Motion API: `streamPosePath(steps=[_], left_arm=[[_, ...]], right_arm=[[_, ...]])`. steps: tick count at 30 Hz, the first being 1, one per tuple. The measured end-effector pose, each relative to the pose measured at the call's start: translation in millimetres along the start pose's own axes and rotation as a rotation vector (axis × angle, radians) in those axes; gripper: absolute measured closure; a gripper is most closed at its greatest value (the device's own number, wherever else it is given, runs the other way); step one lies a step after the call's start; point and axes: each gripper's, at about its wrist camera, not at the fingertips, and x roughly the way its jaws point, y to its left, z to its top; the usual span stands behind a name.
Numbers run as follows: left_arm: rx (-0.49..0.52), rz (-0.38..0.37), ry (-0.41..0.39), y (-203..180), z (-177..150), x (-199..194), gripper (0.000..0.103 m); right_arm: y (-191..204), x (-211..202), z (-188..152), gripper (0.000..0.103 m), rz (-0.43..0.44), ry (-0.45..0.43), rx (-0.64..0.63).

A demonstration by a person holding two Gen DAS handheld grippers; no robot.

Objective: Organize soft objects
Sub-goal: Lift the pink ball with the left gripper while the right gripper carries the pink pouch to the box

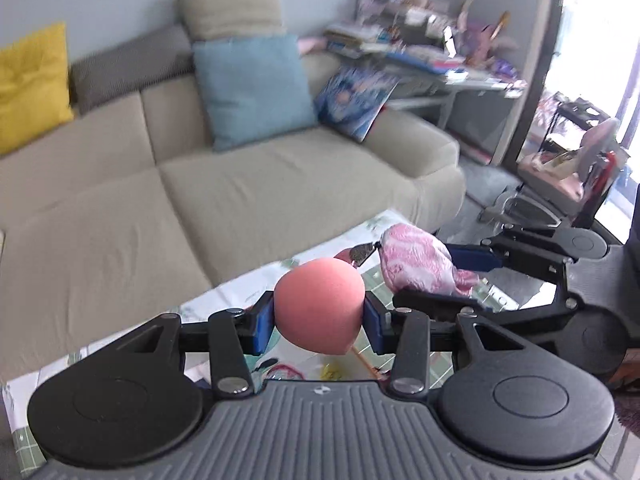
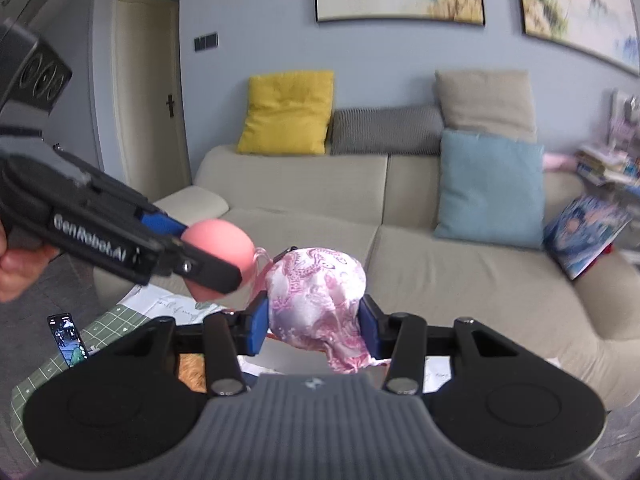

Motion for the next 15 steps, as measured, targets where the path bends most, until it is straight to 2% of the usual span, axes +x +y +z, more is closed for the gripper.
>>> streamPosePath(steps=[4,9,11,13,15], left_arm=[[-0.034,0.005,0.104,28,12,34,0.052],[-0.073,0.038,0.230,59,11,83,0.052],[-0.119,0.027,0.277,73,8,101,0.052],[-0.172,0.039,0.345,85,2,121,0.051],[-0.197,0.058,0.381,95,-5,139,0.051]], right_arm=[[-11,54,-1,0.057,0.059,0.107,0.033],[-16,113,-21,0.056,0.106,0.233,0.088],[-20,137,-30,0.056,0.112,0.286,0.120],[-23,160,-41,0.056,0.106,0.344,0.142],[-25,181,-52,0.056,0.089,0.402,0.159]])
